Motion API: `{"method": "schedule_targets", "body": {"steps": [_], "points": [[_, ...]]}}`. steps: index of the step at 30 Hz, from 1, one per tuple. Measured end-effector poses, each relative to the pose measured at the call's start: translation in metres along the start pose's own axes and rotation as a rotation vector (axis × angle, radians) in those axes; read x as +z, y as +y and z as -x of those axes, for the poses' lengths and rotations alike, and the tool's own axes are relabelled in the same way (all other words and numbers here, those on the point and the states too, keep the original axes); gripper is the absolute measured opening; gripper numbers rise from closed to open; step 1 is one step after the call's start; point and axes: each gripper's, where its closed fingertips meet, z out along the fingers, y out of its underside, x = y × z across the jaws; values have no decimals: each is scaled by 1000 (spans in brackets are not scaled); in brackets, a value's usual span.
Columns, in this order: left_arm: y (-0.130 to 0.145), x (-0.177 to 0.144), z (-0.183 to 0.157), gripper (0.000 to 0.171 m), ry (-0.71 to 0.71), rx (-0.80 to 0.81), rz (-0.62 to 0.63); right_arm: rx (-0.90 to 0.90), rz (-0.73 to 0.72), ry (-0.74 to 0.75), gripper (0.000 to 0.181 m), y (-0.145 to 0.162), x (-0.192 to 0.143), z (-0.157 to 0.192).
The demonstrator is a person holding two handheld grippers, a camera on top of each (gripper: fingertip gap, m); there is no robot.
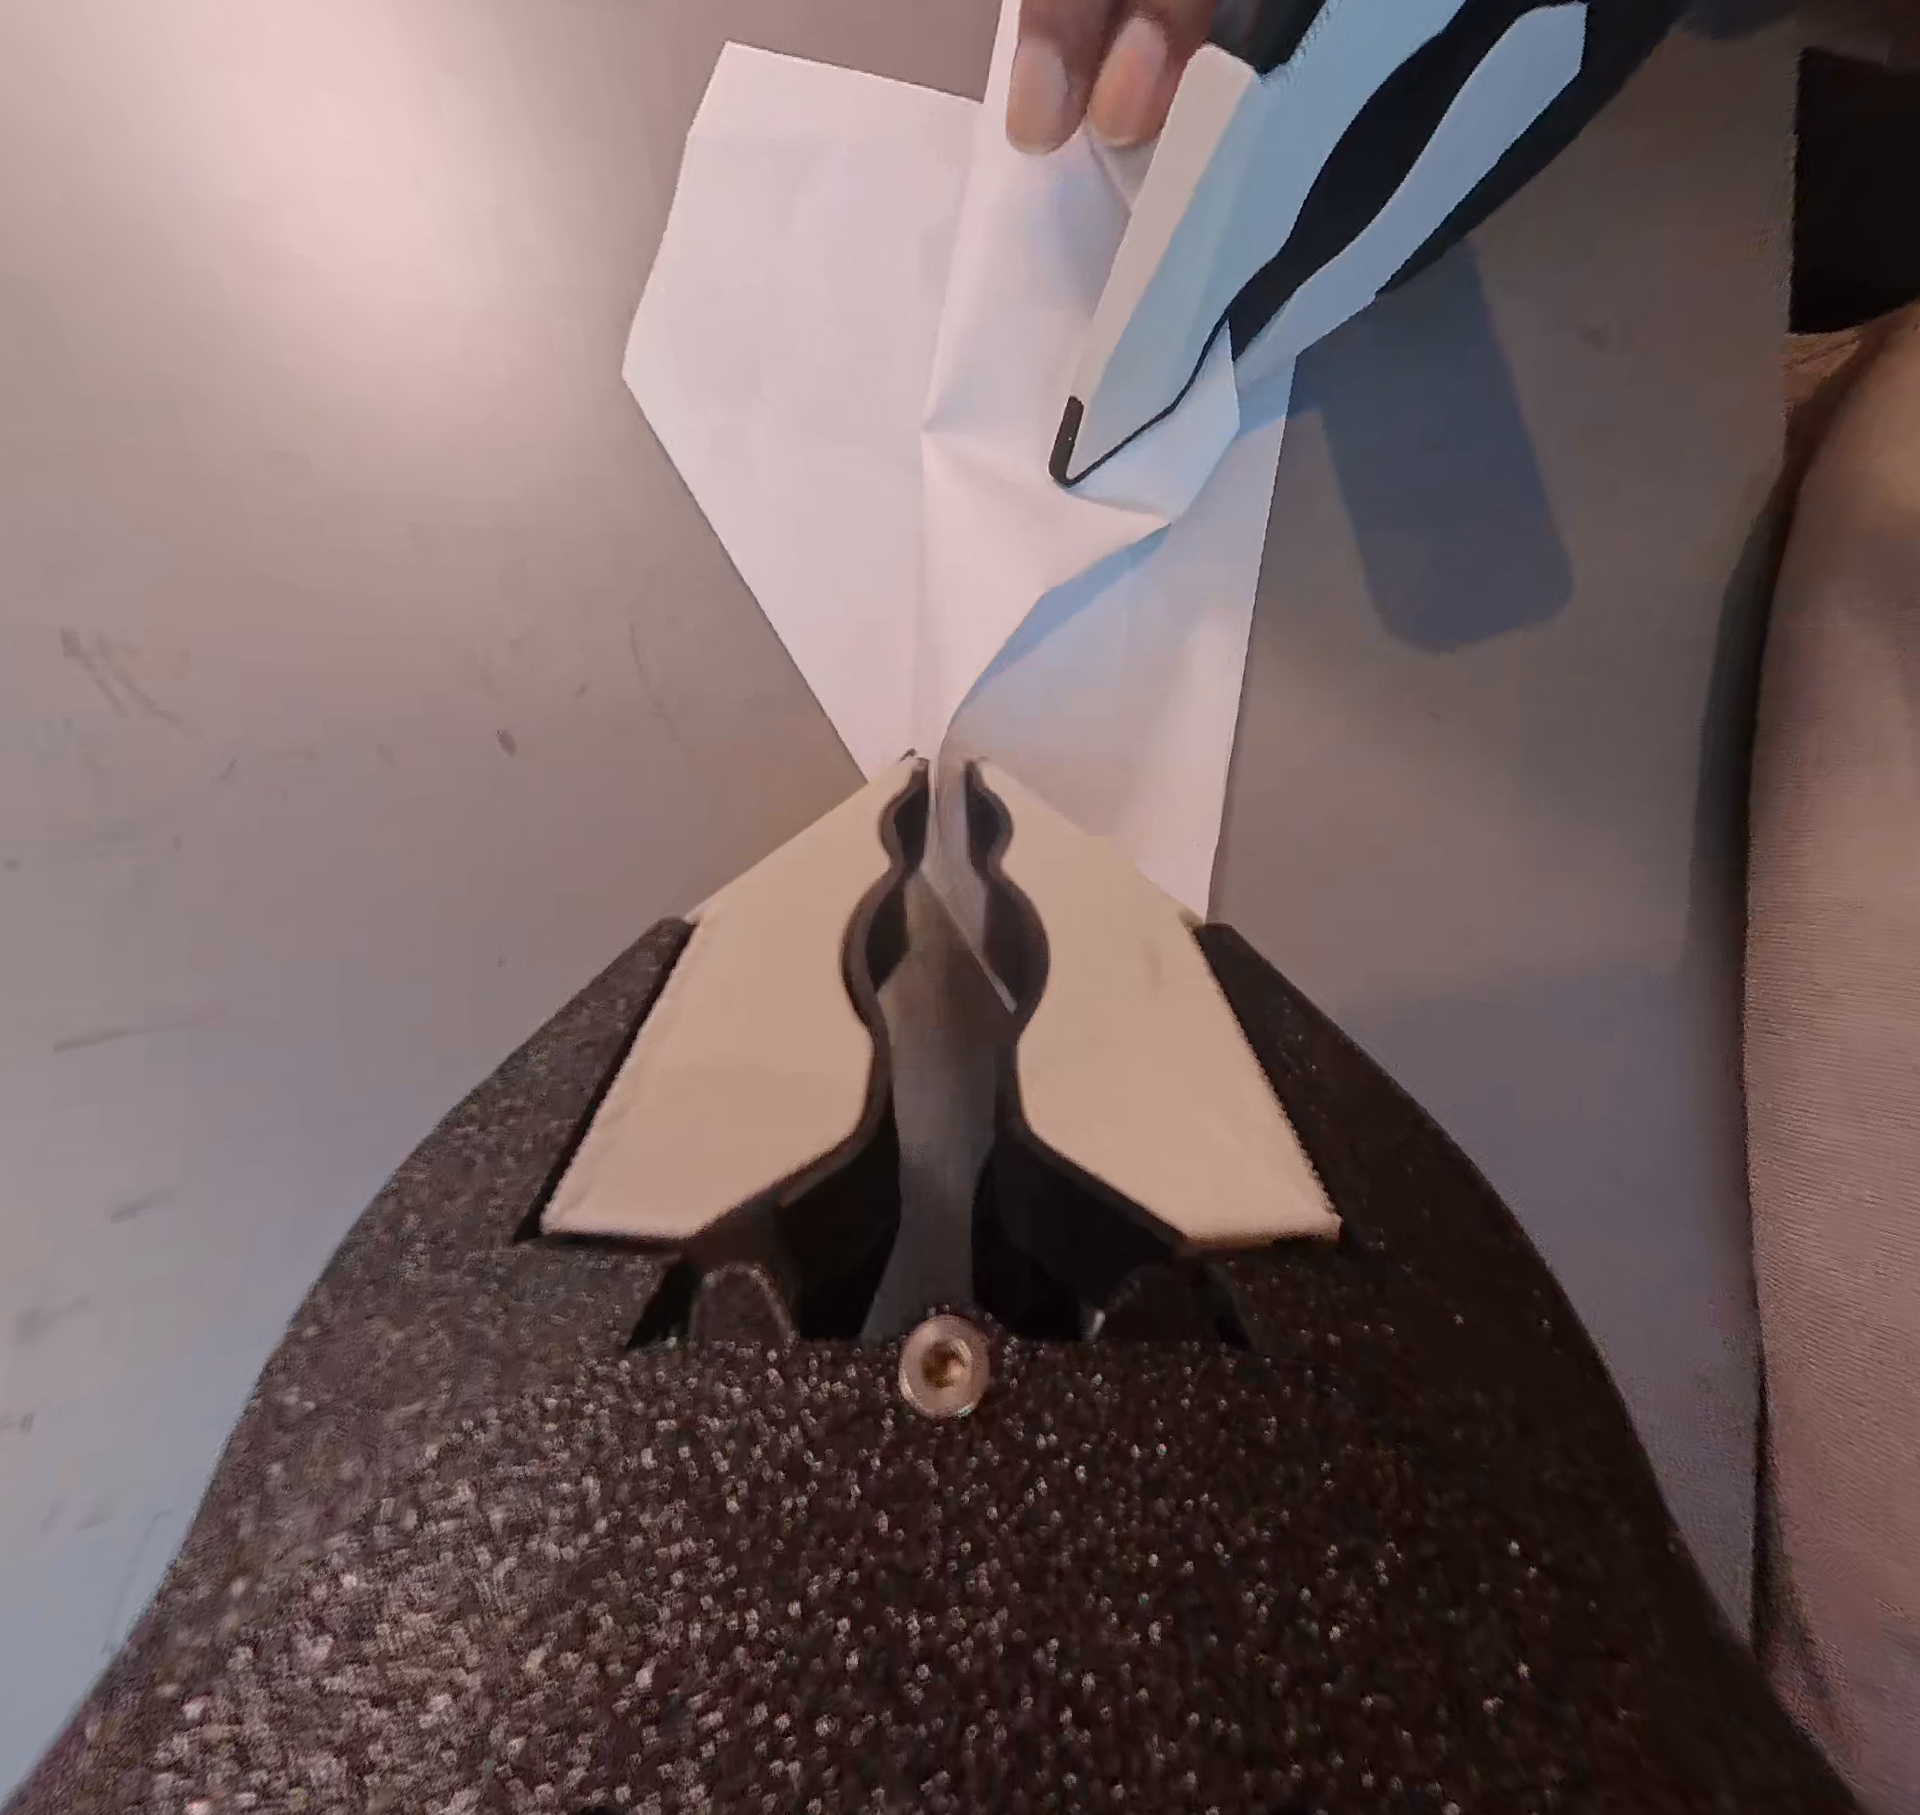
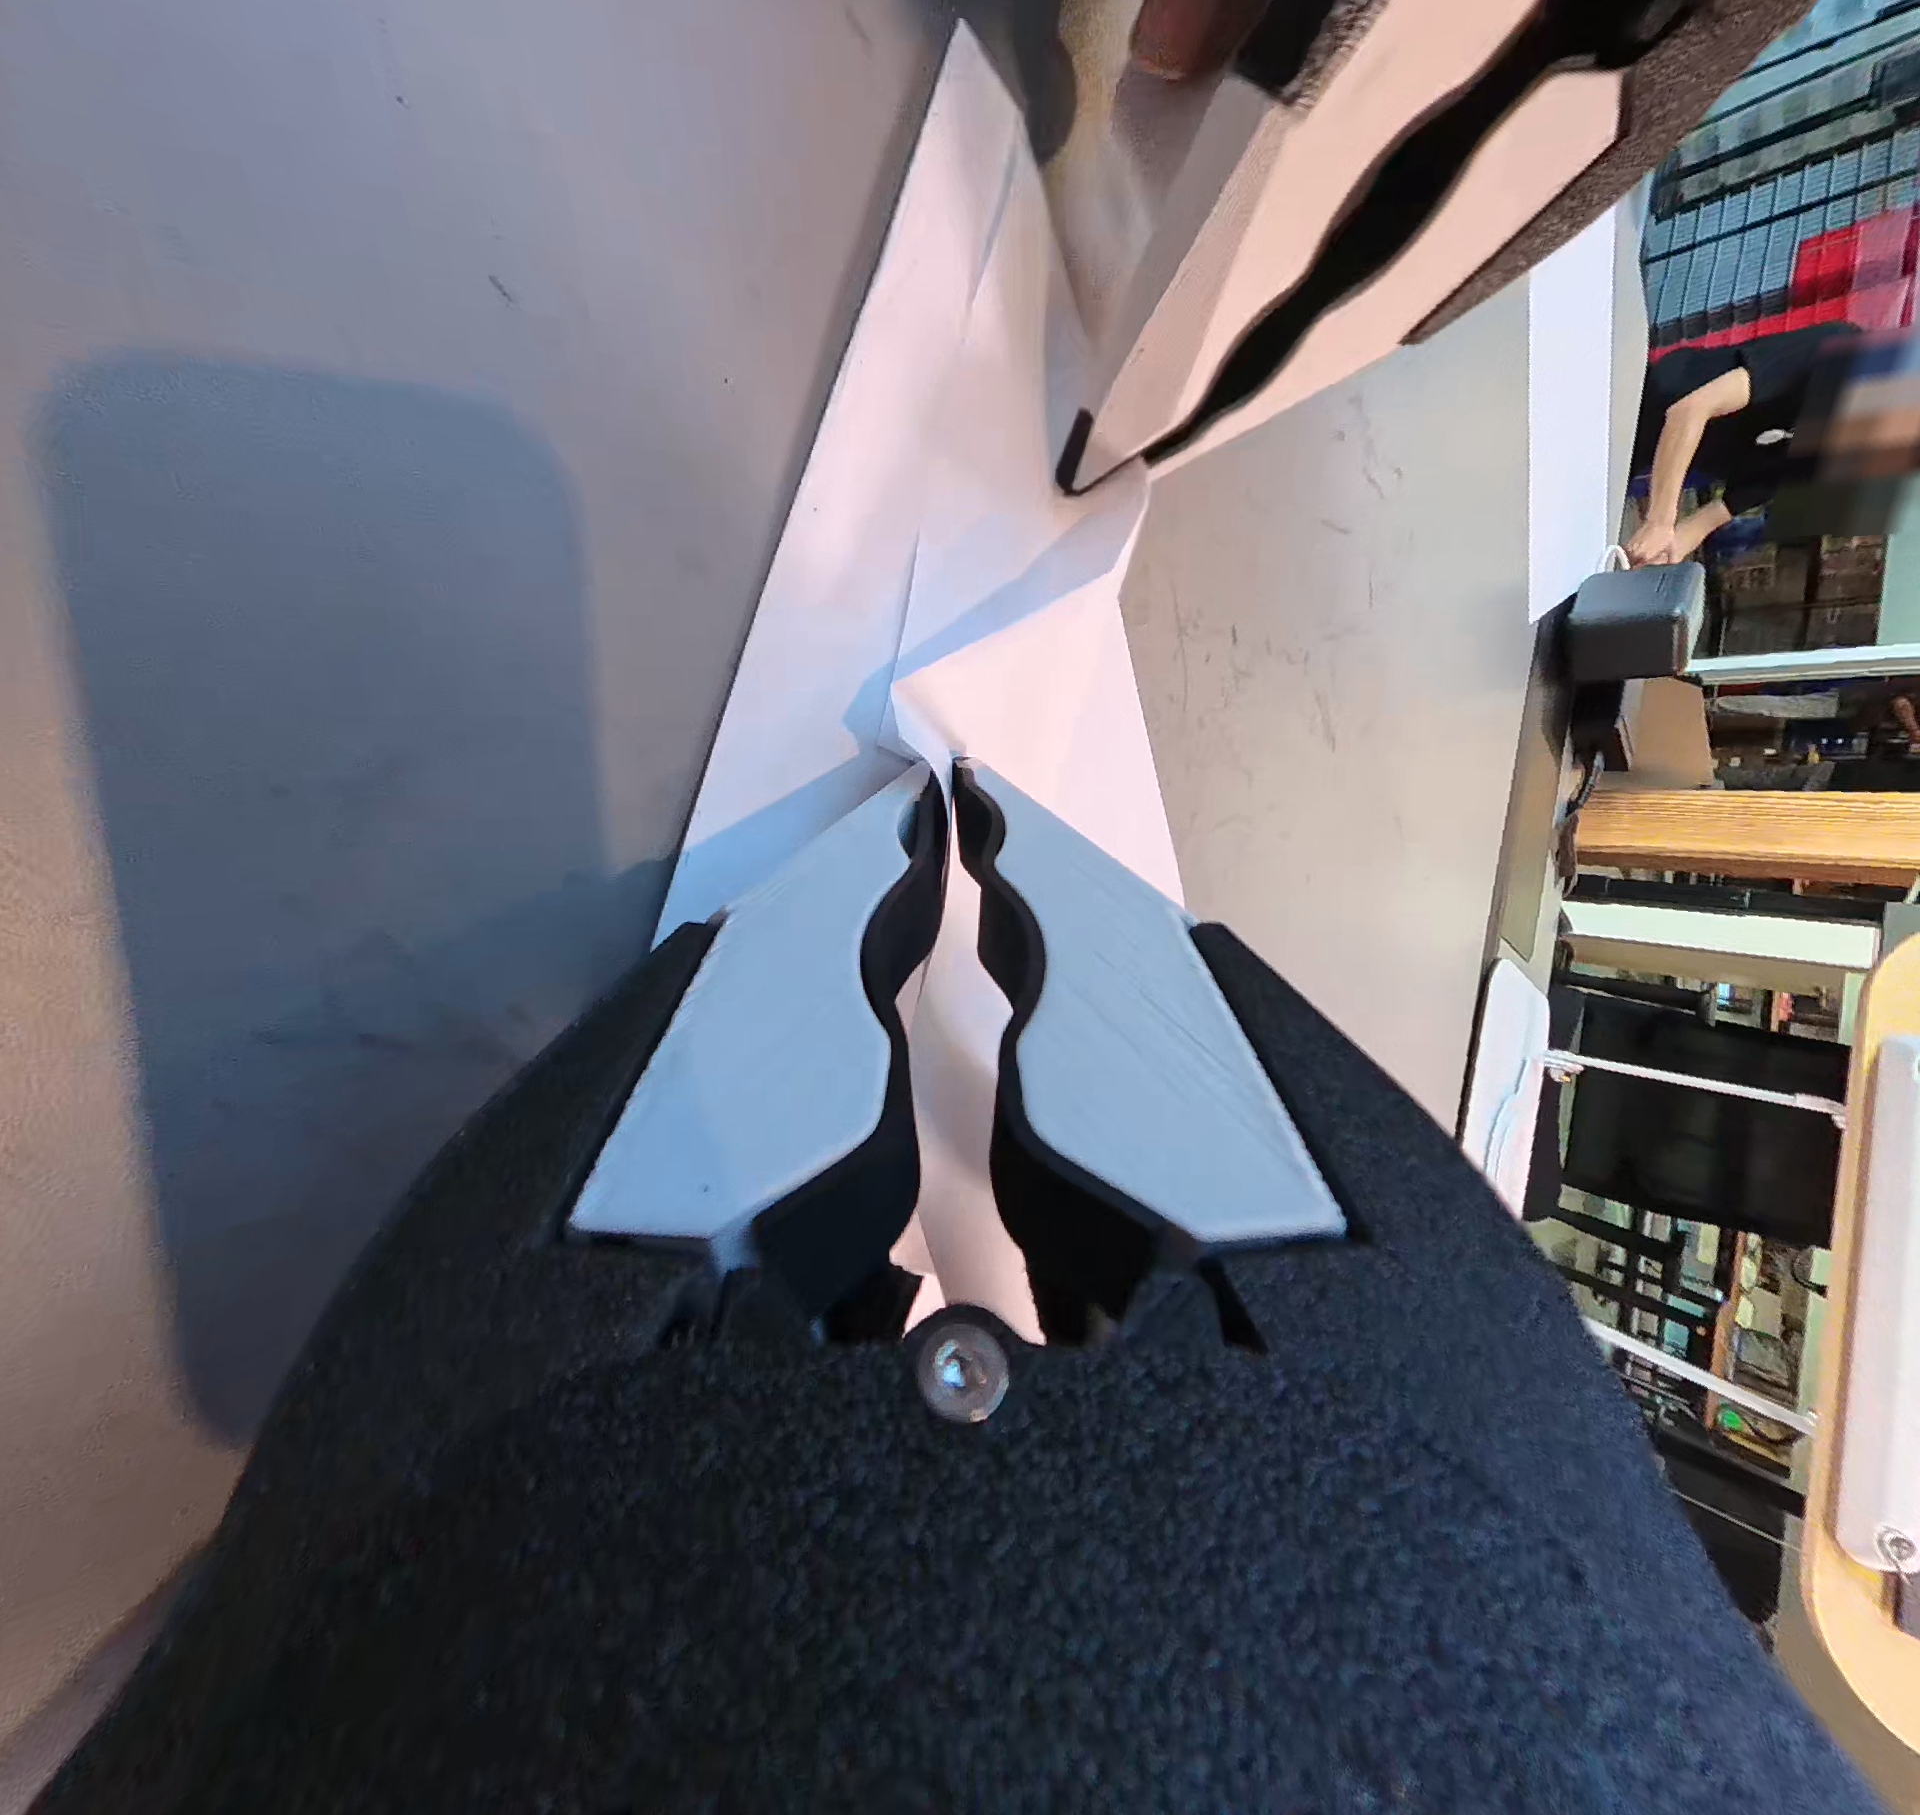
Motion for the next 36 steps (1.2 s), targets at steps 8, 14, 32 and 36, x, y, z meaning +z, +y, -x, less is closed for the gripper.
{"method": "schedule_targets", "body": {"steps": [8, 14, 32, 36], "points": [[-1, 7, 7, 0, -130, -44, -76, 339, -38, 35, 18, 4, -24, -15], [-1, 7, 6, 0, -139, 0, -88, 584, -47, 53, 53, 48, -51, -32], [-12, -5, 14, 0, -130, -26, -208, 918, -286, -169, 0, 54, -49, -38], [-3, -3, 10, 0, -41, 18, -162, 436, -125, -58, 0, 56, -38, -20]]}}
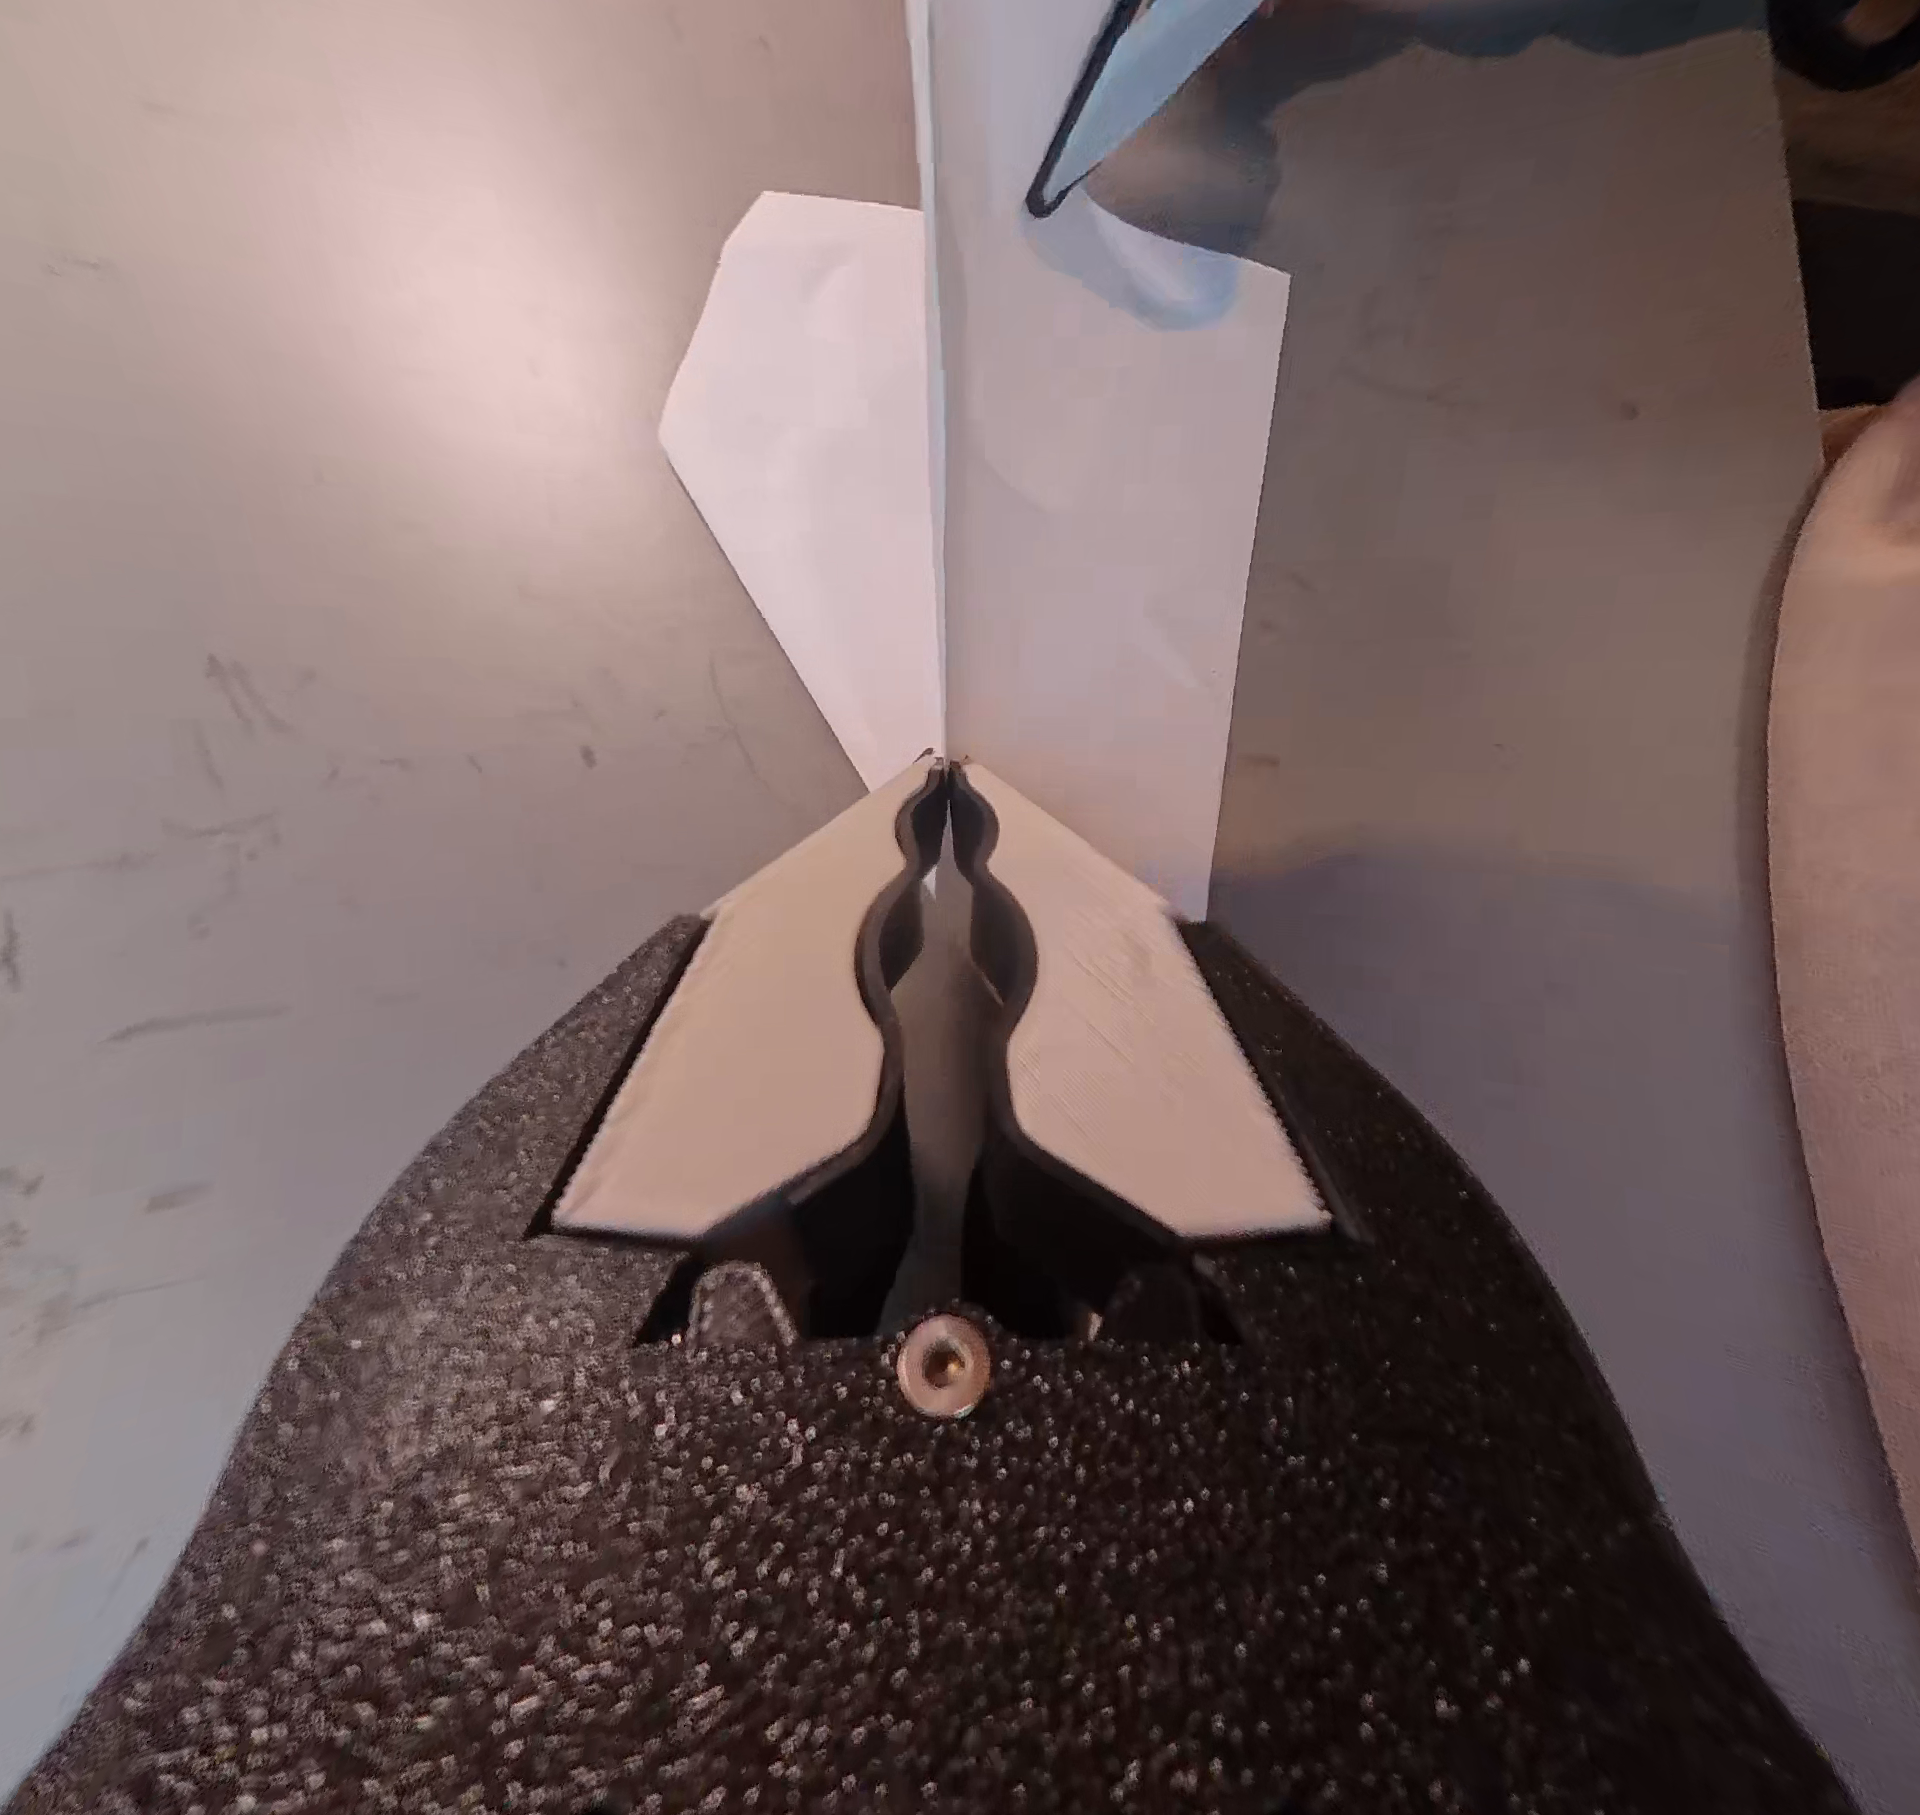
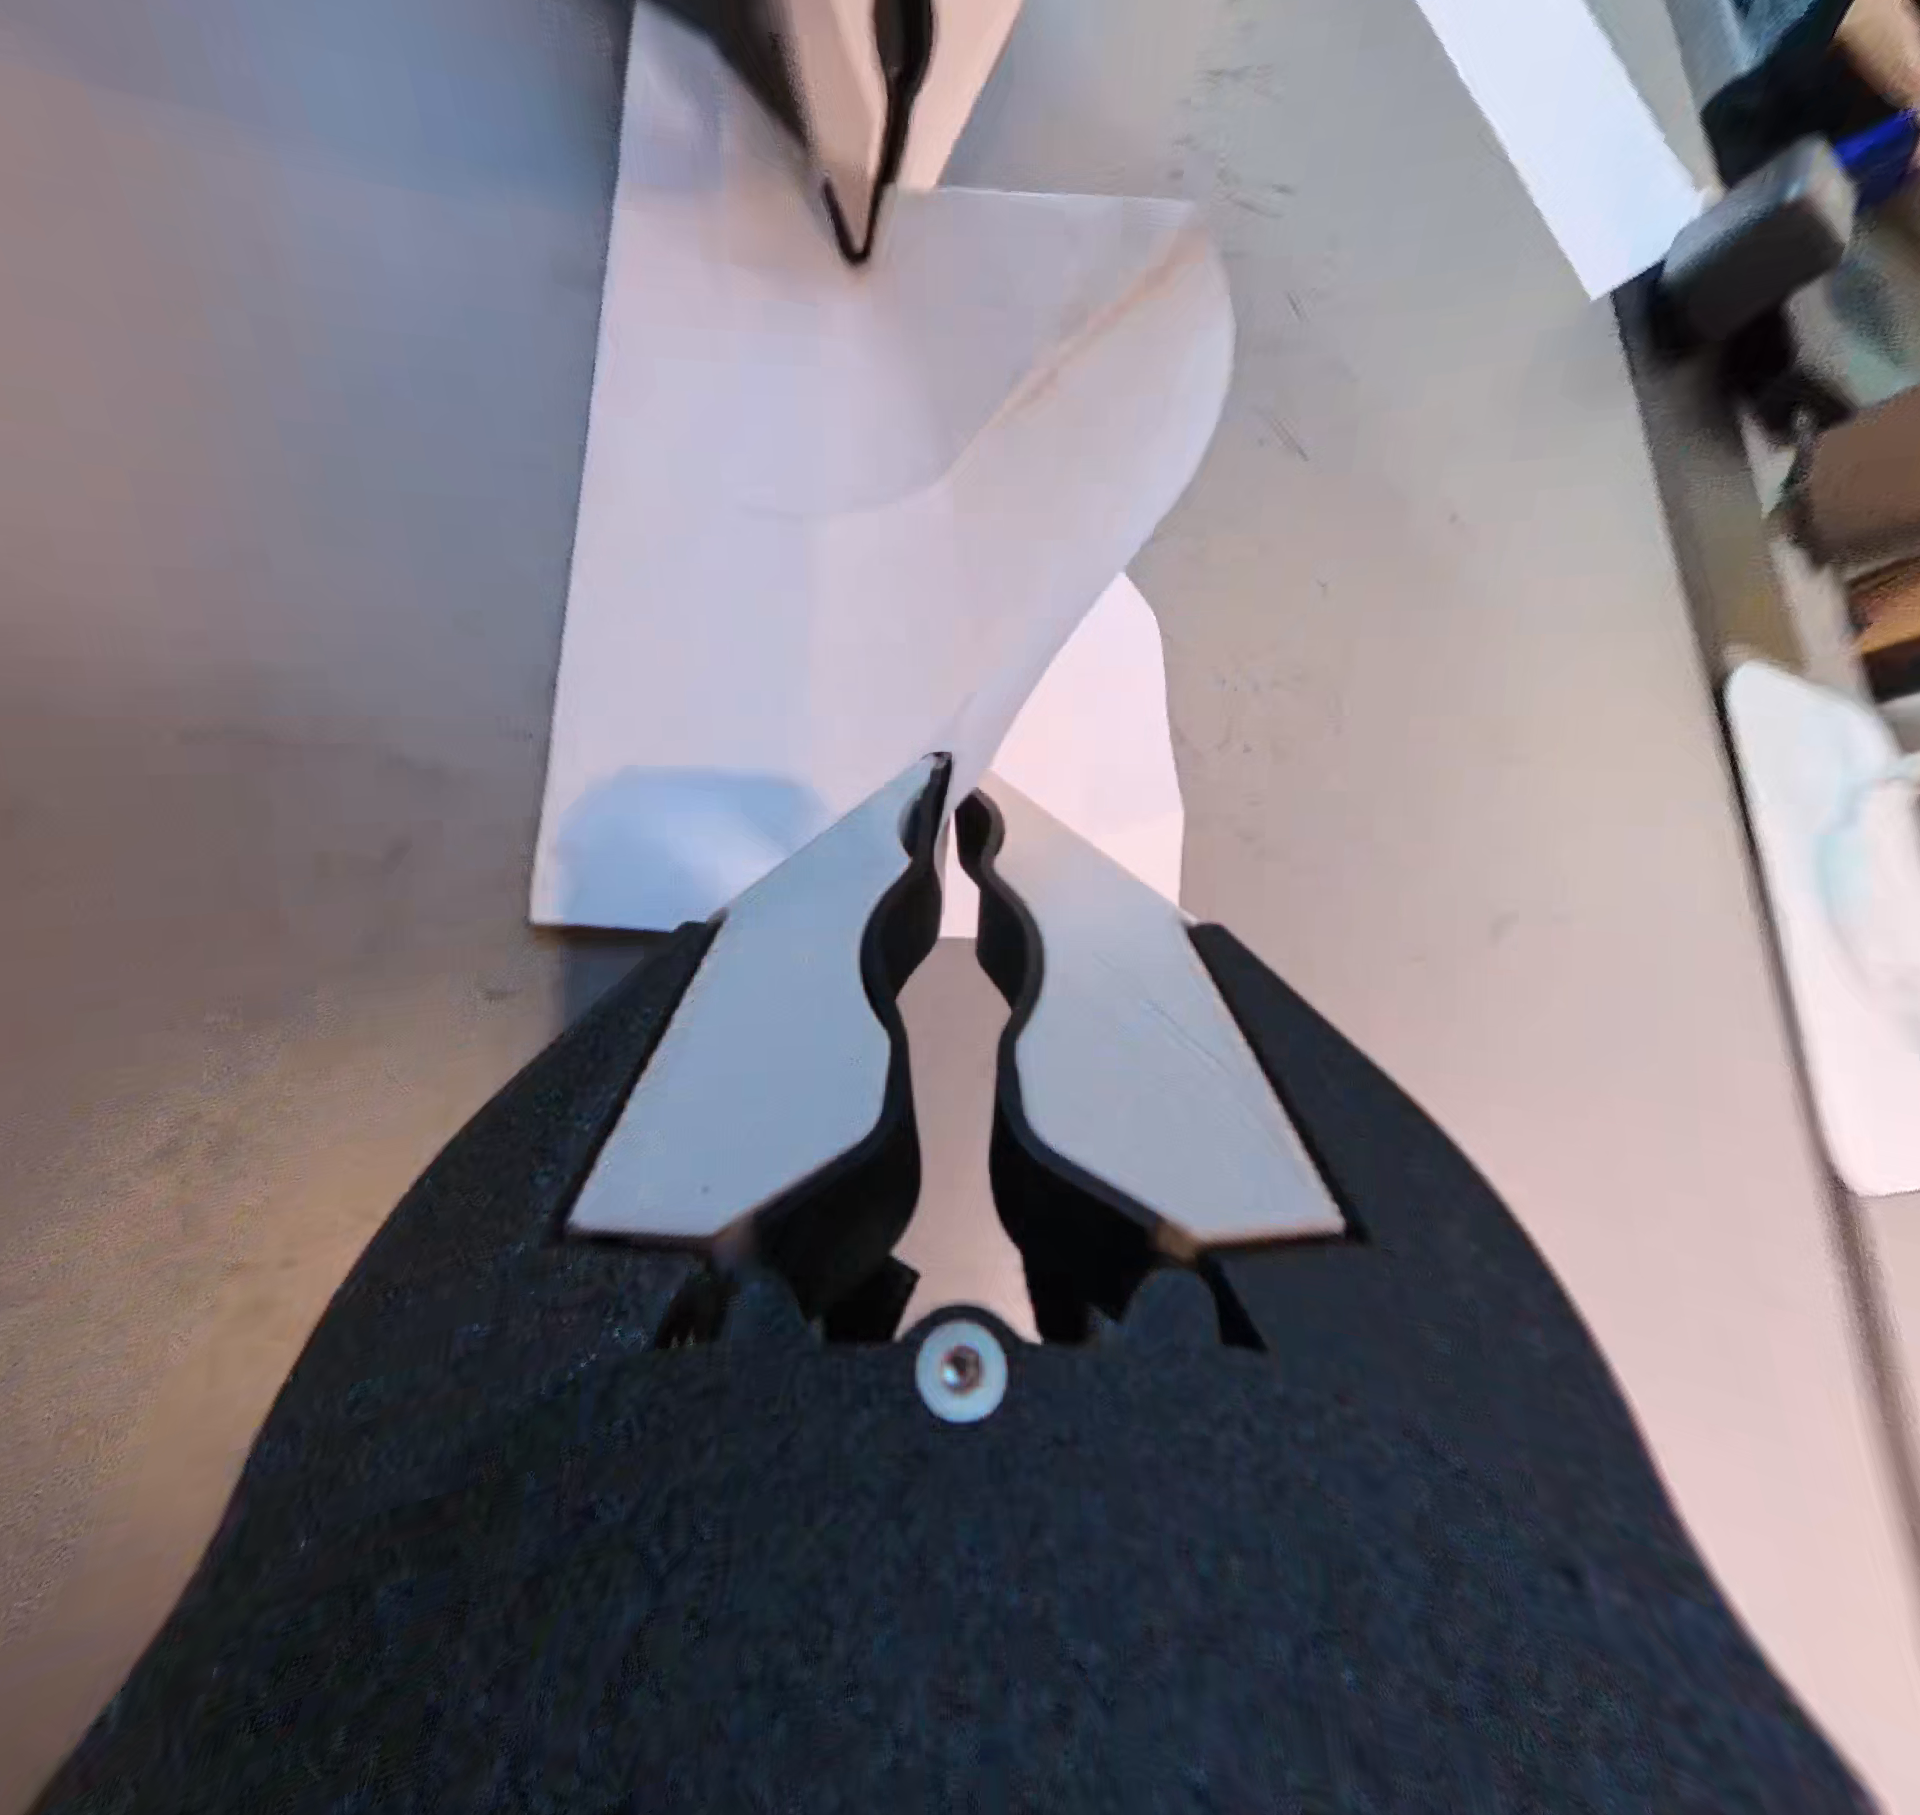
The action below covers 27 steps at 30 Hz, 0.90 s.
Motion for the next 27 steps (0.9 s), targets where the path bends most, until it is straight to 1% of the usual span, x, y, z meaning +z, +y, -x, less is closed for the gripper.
{"method": "schedule_targets", "body": {"steps": [2, 4, 6, 9, 10, 11, 12, 15, 18, 19, 21, 25, 27], "points": [[5, -1, 2, 2, 14, 39, 34, -215, 56, 41, 0, 4, 7, 8], [6, -3, 1, 7, 49, 59, 58, -354, 86, 77, 0, 5, 11, 13], [3, -4, 1, 17, 88, 30, 65, -399, 74, 102, 0, 1, 12, 14], [-10, 0, -3, 19, 170, -44, 19, -425, 49, 156, 0, -5, 10, 7], [-12, 2, -5, 17, 190, -44, 18, -442, 45, 175, 0, -6, 9, 4], [-12, 4, -7, 7, 197, -17, 22, -457, 42, 192, 0, -7, 8, 1], [-12, 6, -9, 0, 189, 38, 22, -467, 47, 204, 0, -7, 7, -1], [-12, 9, -18, 0, 120, 264, 16, -445, 39, 193, 0, -2, 5, 0], [-6, 14, -29, 0, 39, 554, 40, -448, 38, 147, 0, 1, 8, 7], [-3, 16, -32, 0, 9, 628, 53, -447, 40, 131, 0, 2, 9, 9], [-2, 17, -34, 0, -37, 719, 66, -418, 37, 96, 0, 3, 9, 10], [-2, 18, -35, 0, -105, 857, 114, -304, 32, 2, 2, 4, 5, 12], [-2, 18, -35, 0, -126, 903, 131, -220, 13, -50, 20, 0, 0, 15]]}}
